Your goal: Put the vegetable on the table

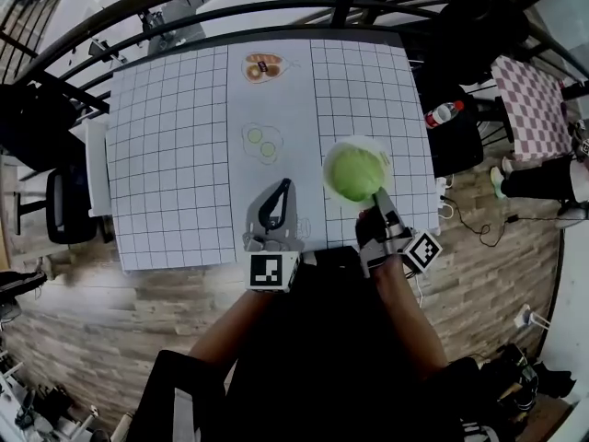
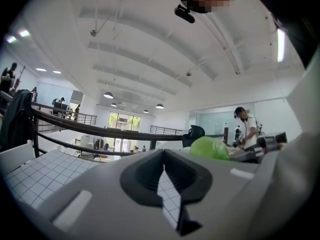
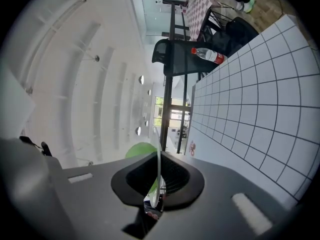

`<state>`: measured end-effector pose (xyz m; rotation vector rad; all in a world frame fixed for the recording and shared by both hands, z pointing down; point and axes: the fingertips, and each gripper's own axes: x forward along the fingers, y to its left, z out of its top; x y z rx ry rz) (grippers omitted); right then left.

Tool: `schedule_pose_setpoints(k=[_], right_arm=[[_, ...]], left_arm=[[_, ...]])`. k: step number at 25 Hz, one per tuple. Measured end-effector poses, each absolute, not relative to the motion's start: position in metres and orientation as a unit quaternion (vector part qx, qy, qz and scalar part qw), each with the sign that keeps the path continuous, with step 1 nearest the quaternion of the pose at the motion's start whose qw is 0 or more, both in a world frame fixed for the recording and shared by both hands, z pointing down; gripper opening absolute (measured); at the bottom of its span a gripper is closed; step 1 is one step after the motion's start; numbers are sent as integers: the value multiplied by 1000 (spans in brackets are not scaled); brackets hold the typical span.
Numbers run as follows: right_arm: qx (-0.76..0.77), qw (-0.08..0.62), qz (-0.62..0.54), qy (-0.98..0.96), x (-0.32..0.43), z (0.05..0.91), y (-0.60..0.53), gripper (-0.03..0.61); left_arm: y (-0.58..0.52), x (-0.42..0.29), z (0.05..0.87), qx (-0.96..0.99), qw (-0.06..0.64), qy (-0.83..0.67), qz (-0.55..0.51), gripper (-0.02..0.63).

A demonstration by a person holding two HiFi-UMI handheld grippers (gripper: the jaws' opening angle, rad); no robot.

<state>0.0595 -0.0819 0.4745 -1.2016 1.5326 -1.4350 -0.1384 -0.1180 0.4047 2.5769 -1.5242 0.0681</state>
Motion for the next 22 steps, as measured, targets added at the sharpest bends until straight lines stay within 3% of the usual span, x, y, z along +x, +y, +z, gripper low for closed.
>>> schedule_pose_setpoints(k=[22], right_arm=[[-439,316,-567,621,113,569,-179,8]], left_arm=[[-205,-59,434,854,78,-510,64,8]])
